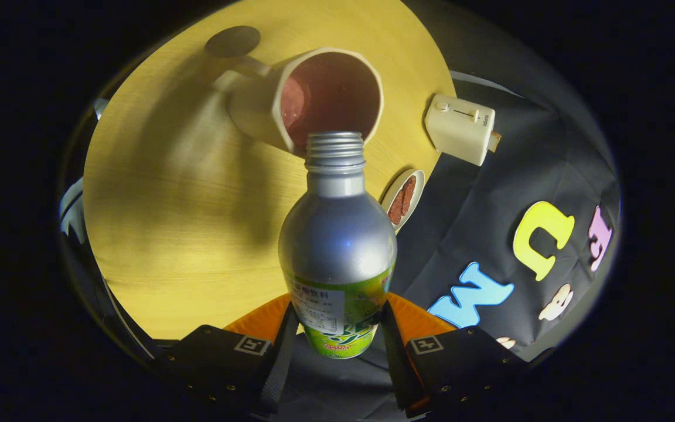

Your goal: Take the bottle from table, then pour the juice into the cup, finally place the bottle on the coaster

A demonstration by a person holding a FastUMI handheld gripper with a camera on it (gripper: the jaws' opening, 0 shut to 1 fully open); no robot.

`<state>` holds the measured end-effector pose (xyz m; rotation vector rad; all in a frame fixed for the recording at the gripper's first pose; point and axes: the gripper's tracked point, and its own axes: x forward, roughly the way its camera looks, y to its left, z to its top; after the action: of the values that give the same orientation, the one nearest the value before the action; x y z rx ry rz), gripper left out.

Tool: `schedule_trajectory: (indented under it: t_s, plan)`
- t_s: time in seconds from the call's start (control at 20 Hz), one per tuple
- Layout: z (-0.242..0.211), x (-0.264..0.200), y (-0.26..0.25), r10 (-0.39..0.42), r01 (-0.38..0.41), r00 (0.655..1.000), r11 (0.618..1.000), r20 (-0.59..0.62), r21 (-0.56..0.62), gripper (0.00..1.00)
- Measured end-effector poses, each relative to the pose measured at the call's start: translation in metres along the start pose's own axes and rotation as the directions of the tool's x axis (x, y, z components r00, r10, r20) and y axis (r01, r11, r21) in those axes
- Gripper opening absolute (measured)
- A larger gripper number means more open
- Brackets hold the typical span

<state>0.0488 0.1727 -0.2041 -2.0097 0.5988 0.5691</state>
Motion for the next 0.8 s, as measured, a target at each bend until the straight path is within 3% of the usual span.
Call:
schedule_trajectory:
  t_s: [0.25,0.45,0.8]
  plan:
    - [0.007,0.002,0.022,0.030,-0.041,0.997,0.987,0.076,0.155,0.72]
    - [0.007,0.003,0.039,0.045,-0.080,0.991,0.953,0.126,0.291,0.72]
    - [0.014,0.012,0.066,0.087,-0.214,0.965,0.806,0.247,0.552,0.72]
